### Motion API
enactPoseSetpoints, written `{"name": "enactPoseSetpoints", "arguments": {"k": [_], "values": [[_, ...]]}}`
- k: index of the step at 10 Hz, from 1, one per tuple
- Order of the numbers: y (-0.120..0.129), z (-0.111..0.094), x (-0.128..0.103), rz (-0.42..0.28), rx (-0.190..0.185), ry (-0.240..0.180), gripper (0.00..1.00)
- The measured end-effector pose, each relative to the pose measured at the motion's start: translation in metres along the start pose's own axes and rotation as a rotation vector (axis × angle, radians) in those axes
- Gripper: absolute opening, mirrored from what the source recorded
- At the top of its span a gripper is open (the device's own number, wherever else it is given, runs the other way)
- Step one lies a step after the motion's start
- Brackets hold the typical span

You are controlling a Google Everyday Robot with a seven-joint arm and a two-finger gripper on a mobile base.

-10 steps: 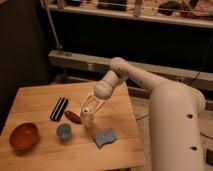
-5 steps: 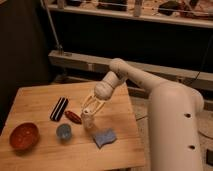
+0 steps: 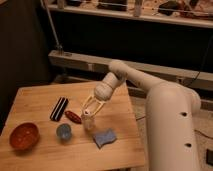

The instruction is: Stand the bottle upright

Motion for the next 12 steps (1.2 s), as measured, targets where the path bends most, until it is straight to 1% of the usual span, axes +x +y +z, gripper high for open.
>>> {"name": "enactPoseSetpoints", "arguments": {"k": [2, 12], "values": [[0.0001, 0.0006, 0.0011, -0.019, 0.034, 0.009, 0.09], [-0.0007, 0.0004, 0.0001, -0.016, 0.034, 0.009, 0.1]]}}
